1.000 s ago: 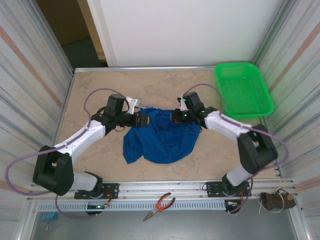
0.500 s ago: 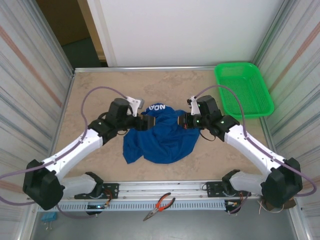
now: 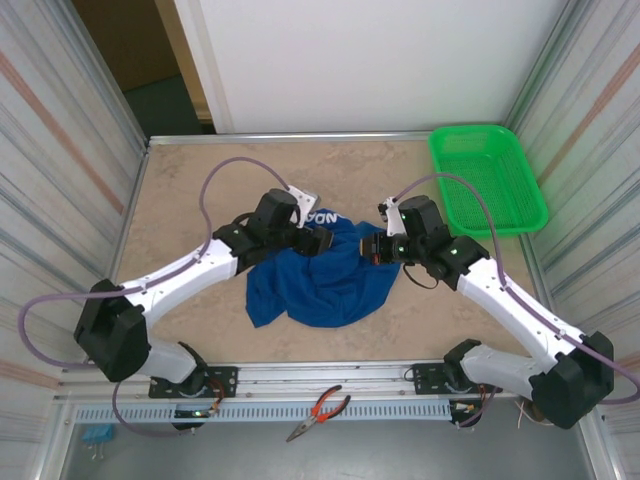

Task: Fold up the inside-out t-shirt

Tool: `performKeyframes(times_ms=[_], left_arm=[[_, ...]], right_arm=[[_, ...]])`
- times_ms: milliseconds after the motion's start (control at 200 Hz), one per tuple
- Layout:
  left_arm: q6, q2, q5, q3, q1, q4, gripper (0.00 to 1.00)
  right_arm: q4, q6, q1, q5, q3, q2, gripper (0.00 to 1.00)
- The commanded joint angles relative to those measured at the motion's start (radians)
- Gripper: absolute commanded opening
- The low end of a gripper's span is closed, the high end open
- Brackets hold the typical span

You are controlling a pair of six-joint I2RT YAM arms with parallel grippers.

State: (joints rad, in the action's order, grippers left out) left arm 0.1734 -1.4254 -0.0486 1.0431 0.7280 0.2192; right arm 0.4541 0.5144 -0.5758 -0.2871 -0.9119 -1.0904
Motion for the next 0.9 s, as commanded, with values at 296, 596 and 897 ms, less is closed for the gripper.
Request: performKeyframes(times_ms=[296, 596, 897], left_arm=[[-0.021, -0.154, -0.110, 0.062, 0.014, -0.057, 0.51], [0.038, -0.039, -0.269, 0.070, -0.017, -0.084, 0.00], [0.203, 0.083, -0.558, 0.018, -0.054, -0.187, 0.00]], right_arm=[[0.017, -0.007, -0.008, 0.015, 0.022, 0.061, 0.00], [-0.078, 0.027, 0.060, 0.071, 0.167, -0.006, 0.00], [-0.067, 0.038, 0.072, 0.111, 0.095, -0.074, 0.53]])
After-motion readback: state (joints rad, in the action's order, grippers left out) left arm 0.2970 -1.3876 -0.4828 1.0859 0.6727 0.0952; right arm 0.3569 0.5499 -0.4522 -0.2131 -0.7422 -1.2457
